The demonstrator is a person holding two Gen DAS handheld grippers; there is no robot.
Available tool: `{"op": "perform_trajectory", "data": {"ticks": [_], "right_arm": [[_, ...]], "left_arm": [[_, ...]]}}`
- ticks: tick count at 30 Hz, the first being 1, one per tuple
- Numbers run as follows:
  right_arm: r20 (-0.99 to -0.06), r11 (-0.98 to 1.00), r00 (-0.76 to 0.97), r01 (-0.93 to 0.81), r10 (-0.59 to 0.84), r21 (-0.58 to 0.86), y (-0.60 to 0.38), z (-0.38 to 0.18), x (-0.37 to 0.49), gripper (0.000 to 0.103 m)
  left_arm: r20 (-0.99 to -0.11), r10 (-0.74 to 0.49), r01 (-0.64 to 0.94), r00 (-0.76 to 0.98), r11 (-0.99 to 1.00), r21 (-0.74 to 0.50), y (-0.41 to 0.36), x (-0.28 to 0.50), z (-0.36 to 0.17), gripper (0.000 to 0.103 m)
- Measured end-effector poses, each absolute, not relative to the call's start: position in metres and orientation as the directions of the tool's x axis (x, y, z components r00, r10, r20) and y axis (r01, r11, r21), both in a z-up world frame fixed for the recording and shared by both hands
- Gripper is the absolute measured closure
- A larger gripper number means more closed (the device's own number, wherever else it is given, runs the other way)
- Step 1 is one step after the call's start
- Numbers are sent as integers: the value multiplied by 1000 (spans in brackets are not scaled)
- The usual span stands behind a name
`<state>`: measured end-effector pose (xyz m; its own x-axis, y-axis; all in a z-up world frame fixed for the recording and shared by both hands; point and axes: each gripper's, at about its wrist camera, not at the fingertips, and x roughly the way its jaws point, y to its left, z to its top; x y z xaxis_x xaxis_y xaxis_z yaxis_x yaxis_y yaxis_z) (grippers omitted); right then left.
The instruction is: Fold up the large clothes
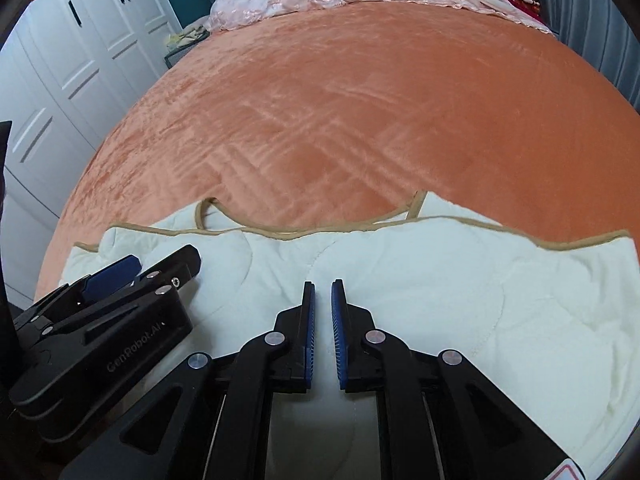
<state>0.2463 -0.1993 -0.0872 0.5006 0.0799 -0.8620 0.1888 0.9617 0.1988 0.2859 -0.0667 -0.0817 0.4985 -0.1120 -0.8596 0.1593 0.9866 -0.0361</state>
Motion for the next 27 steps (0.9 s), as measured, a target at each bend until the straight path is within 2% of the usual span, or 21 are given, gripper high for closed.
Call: {"op": "perform_trajectory", "data": {"ticks": [5,18,27], "right_arm": [[-868,965,491,189,69,183,-197,-108,248,96],[-841,951,531,196,102,239,-203,-132,256,103],[-821,947,561,198,103,254,-205,-137,256,103]], "left_arm": [[-849,-77,174,523,985,18,-74,283,-104,40],[-821,-70,156,567,987,24,-77,289,-124,36],[-800,-65,139,596,990,23,-77,292,-131,34]]}}
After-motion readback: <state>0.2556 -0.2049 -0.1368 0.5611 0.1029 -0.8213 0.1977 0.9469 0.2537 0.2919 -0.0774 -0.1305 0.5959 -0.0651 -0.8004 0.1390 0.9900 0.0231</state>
